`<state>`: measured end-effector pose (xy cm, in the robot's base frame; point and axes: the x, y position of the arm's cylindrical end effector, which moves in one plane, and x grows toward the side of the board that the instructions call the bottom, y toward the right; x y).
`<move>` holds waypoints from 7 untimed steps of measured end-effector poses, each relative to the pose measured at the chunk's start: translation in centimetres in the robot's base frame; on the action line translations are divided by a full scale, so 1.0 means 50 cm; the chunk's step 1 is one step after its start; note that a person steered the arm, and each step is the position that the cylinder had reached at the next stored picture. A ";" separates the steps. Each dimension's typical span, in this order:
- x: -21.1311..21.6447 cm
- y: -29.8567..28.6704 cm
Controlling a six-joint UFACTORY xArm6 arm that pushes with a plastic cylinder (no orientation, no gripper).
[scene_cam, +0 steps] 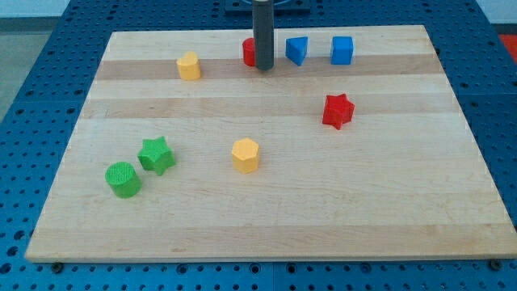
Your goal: Move the red star to the bottom right of yellow heart
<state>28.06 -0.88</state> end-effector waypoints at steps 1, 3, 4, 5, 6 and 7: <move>0.016 0.020; 0.233 0.402; 0.326 0.314; 0.189 0.137; 0.083 0.114; 0.108 0.170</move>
<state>33.45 7.63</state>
